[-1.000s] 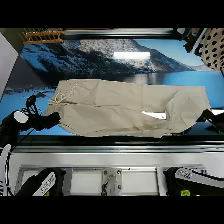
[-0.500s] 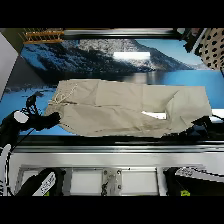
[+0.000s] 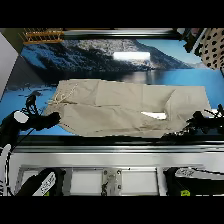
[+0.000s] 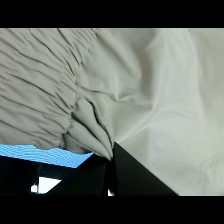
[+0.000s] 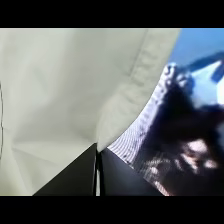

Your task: Fold the clothes and pants, and hang the long-sleeved shirts on hangers.

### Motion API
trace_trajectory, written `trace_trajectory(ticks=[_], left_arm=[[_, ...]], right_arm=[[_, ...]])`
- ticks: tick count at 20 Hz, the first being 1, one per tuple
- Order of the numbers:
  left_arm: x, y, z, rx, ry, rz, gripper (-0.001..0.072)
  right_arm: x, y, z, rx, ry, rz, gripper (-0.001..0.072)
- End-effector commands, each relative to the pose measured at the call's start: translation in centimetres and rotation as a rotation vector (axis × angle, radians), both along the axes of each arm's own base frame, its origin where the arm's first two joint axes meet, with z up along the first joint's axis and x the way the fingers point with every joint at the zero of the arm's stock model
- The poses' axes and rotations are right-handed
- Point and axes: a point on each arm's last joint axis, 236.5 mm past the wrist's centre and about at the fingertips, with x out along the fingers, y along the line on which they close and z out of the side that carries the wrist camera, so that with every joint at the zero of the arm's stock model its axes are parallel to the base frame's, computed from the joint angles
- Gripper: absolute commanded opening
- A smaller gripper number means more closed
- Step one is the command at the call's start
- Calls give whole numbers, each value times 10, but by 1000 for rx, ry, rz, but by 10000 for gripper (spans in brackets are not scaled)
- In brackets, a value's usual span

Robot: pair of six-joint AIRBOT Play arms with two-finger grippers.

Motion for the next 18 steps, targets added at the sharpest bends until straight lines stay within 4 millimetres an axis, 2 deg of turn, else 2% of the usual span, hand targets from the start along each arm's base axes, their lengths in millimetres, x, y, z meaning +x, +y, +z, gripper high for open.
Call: trace_trajectory(ticks=[1, 3, 5, 7, 9, 10, 11, 12, 13, 14, 15, 17, 18], left_arm=[[8, 4, 3, 14, -32, 12, 7], [26, 15, 23, 31, -93, 31, 7], [66, 32, 65, 67, -216, 52, 6], [119, 44, 121, 105, -350, 40, 6], [169, 45, 177, 129, -472, 13, 7], [190, 47, 205, 141, -527, 7, 6], [205, 50, 231, 152, -577, 2, 7], [215, 55, 256, 164, -618, -2, 6], [219, 60, 274, 171, -636, -4, 7], [217, 63, 283, 175, -635, -9, 7], [213, 66, 286, 176, -624, -10, 7], [195, 82, 275, 201, -582, 4, 7], [183, 88, 261, 218, -546, 15, 6]], right_arm=[[0, -9, 12, -69, -1, 26, 5], [-6, -26, 33, -138, 50, 24, 5], [6, -40, 68, -229, 77, 32, 4], [48, -35, 114, -317, 22, 70, 3], [105, -16, 177, -397, -123, 97, 4], [132, -5, 215, -437, -214, 110, 3], [150, 3, 251, -474, -292, 117, 4], [160, 8, 280, -513, -348, 124, 4], [164, 12, 303, -547, -387, 135, 4], [163, 13, 318, -567, -406, 140, 4], [157, 15, 325, -576, -408, 142, 3], [140, 14, 321, -603, -356, 170, 3], [127, 14, 311, -617, -312, 194, 4]])
